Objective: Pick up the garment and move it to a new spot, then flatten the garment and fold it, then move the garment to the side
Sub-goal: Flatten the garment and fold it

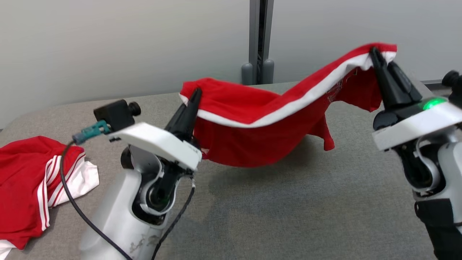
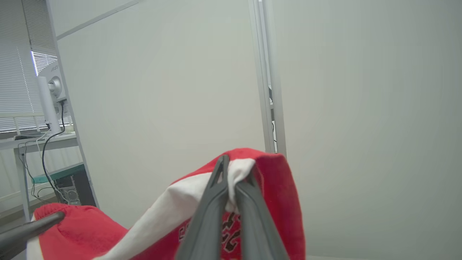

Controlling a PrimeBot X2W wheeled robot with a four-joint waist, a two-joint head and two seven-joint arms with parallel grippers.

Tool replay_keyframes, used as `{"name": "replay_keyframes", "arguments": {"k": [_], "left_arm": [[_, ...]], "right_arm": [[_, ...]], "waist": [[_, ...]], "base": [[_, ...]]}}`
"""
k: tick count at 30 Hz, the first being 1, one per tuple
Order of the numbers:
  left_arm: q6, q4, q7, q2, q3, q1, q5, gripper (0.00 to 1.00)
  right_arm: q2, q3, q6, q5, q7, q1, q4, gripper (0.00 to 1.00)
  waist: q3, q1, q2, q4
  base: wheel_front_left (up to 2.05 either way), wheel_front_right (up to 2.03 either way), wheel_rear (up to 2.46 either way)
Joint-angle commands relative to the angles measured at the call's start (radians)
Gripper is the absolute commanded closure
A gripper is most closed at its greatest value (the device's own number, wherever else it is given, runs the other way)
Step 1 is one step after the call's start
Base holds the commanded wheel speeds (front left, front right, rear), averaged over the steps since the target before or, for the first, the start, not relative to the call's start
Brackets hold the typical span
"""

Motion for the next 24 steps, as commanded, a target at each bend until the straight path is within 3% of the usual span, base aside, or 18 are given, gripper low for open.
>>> {"name": "replay_keyframes", "arguments": {"k": [1,8,15,19,24], "left_arm": [[0.023,-0.017,0.018,0.006,0.014,-0.027,-0.022,1.00],[0.197,-0.110,0.164,0.003,0.075,-0.184,-0.145,1.00],[0.294,-0.048,0.254,0.026,0.101,-0.437,-0.131,1.00],[0.291,0.044,0.252,0.042,0.105,-0.624,-0.097,1.00],[0.218,0.196,0.155,0.036,0.139,-0.888,-0.065,1.00]], "right_arm": [[-0.001,-0.010,0.000,-0.008,0.013,-0.022,-0.011,1.00],[0.034,-0.069,0.000,-0.017,0.133,-0.169,-0.057,1.00],[0.046,-0.098,0.000,0.001,0.236,-0.398,0.002,1.00],[0.033,-0.066,0.000,-0.027,0.230,-0.599,0.094,1.00],[0.045,-0.037,0.000,-0.065,0.101,-0.868,0.253,1.00]], "waist": [[-0.001,0.0000,-0.0001,0.002],[0.044,0.0000,-0.0001,0.009],[0.231,0.0000,-0.0001,0.007],[0.379,0.0000,-0.0001,-0.001],[0.537,0.0000,-0.0001,-0.011]], "base": [[0.00,0.00,0.00],[0.00,0.00,0.00],[0.00,0.00,0.00],[0.00,0.00,0.00],[0.00,0.00,0.00]]}}
